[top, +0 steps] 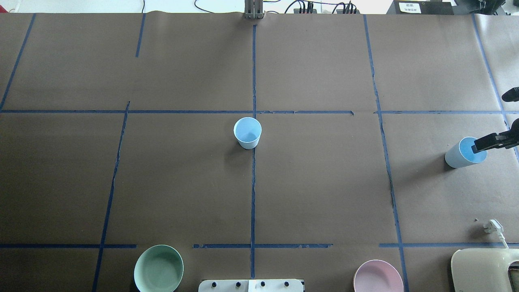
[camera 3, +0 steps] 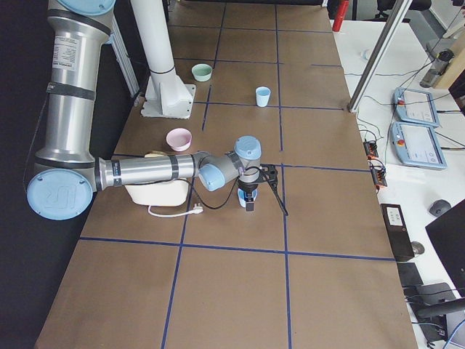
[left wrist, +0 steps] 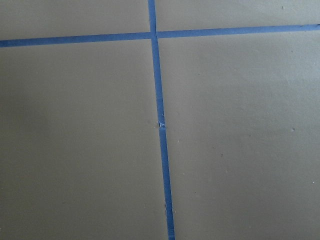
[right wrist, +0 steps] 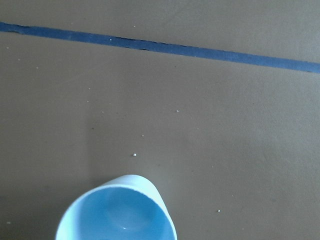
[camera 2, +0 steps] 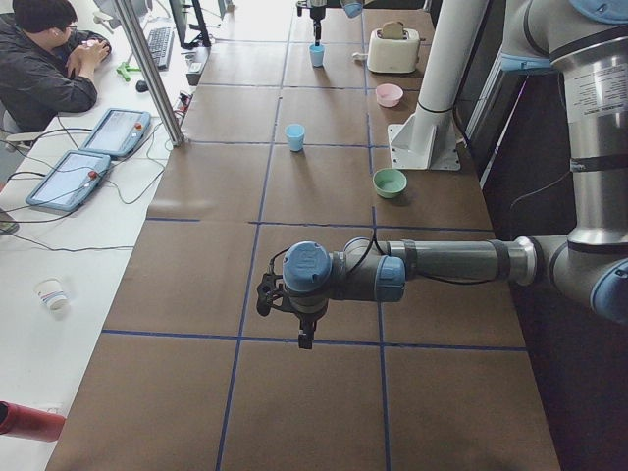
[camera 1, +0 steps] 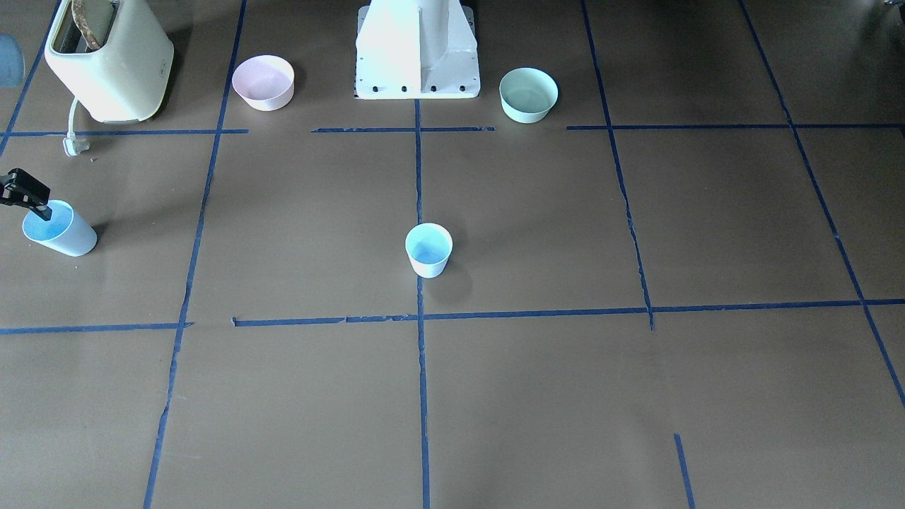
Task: Stack blue cups with both arms
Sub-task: 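Reach the right gripper down and grasp the other light-blue cup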
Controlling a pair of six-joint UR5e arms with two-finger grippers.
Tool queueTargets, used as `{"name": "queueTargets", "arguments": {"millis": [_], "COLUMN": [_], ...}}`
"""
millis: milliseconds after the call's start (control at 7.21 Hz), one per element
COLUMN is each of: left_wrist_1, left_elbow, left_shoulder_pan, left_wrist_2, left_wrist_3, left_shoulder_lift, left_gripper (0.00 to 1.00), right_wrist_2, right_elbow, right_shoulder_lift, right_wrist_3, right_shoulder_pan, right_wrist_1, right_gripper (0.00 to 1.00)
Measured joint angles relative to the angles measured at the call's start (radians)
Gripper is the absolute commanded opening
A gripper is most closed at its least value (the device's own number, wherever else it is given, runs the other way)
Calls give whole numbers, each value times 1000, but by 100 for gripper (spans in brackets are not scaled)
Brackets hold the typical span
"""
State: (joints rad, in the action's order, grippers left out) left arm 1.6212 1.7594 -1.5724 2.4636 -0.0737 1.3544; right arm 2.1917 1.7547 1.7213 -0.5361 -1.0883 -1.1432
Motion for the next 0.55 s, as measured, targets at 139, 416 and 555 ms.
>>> {"name": "queueTargets", "arguments": {"millis": [139,416,555], "left_wrist_1": [0,0,0], "left_elbow": [0,0,0], "left_shoulder_pan": [0,0,0], "left_wrist_2": [0,0,0], "left_wrist_3": [0,0,0], "left_shoulder_lift": [0,0,0], "left_gripper": [100,100,100], "right_wrist_2": [0,-1,-2], "right_elbow": [-16,-37,-50], "right_shoulder_lift": [-3,-10,-17], "right_wrist_3": [0,1,1], "right_shoulder_pan": [1,8,14], "right_wrist_1": [4,10,11], "right_gripper": [98,75,61]}}
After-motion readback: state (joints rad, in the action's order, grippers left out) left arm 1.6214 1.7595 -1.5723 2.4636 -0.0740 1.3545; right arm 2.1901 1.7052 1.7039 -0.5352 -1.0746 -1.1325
